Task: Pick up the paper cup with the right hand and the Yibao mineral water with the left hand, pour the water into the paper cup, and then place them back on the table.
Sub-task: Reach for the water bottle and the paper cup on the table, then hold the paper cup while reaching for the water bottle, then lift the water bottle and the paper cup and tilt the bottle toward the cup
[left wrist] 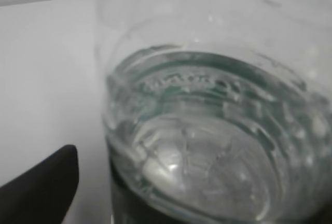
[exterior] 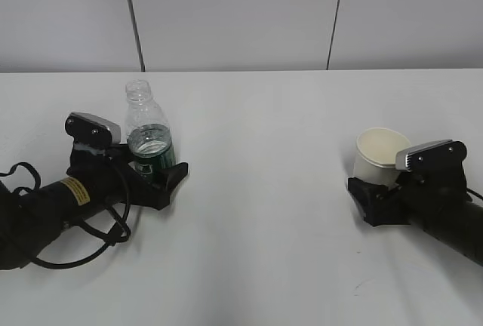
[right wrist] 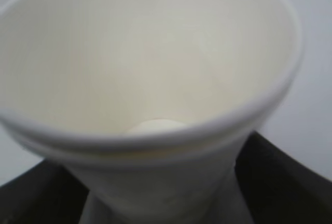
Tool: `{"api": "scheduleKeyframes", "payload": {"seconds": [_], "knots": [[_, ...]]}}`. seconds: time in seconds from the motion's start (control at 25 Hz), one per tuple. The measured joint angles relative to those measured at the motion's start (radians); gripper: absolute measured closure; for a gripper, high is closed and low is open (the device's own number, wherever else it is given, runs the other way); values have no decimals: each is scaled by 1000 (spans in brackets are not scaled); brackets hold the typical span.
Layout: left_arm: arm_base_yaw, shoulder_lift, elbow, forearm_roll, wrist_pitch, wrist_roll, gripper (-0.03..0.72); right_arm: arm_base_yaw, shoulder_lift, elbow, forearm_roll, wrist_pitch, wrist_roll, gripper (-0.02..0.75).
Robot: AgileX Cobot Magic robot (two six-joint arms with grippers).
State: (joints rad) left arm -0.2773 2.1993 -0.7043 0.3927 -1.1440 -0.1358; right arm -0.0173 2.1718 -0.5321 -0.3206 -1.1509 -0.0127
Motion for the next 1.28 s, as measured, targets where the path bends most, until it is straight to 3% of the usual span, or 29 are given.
{"api": "scheduleKeyframes", "payload": {"seconds": [0.64, 0.8, 1.0, 1.28], "knots": [[0, 0, 0, 0, 0, -14, 95, 0, 0, -20, -1, 0, 0, 115], [0, 0, 0, 0, 0, -15, 105, 0, 0, -20, -3, 0, 0, 156], [-1, 0, 0, 1, 0, -15, 162, 0, 0, -20, -3, 0, 1, 207], [-1, 0, 0, 3, 0, -17, 248, 0, 0, -20, -17, 0, 1, 211]]}}
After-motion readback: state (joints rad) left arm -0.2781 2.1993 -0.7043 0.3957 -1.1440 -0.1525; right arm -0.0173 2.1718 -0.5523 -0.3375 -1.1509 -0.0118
